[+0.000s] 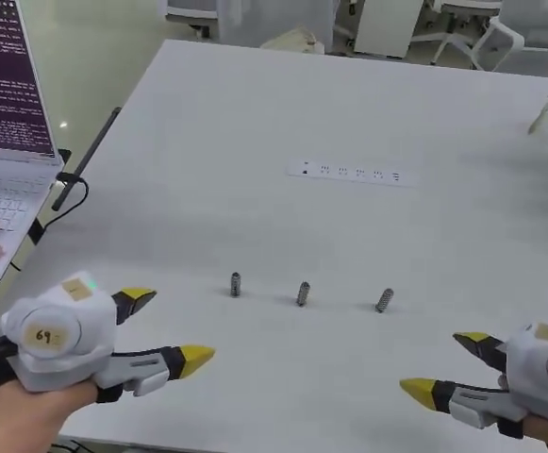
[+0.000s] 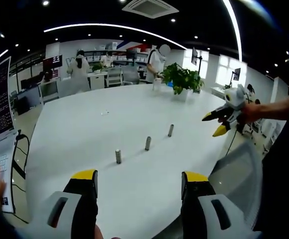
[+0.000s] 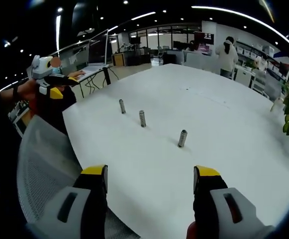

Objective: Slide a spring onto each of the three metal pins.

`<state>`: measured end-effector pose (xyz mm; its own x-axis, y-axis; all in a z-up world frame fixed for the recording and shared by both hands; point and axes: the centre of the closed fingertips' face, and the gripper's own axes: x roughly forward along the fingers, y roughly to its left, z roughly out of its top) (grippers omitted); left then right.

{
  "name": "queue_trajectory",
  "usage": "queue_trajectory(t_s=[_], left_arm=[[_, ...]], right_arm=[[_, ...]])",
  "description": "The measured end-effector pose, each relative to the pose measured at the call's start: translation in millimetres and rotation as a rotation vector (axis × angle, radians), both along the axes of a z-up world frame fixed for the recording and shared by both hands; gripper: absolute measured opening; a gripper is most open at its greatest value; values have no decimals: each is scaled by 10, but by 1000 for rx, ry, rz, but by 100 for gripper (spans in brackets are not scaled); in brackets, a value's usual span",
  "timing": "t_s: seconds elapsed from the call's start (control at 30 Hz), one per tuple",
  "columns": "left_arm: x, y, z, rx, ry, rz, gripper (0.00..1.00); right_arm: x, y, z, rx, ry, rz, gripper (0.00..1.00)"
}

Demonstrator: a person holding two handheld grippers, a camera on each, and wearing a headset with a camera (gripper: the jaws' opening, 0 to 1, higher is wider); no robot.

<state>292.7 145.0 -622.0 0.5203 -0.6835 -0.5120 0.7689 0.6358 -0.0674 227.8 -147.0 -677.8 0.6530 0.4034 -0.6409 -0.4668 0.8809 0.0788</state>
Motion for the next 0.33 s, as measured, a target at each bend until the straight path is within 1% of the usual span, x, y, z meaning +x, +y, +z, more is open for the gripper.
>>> queue_trajectory(t_s=[0.17,0.33], left_arm=[[-39,31,-11,0,5,3,64],[-66,66,-28,2,9,4,64]], right_arm=[[-46,25,-3,2,4,-12,72],[-105,78,-38,10,13,-12,73]])
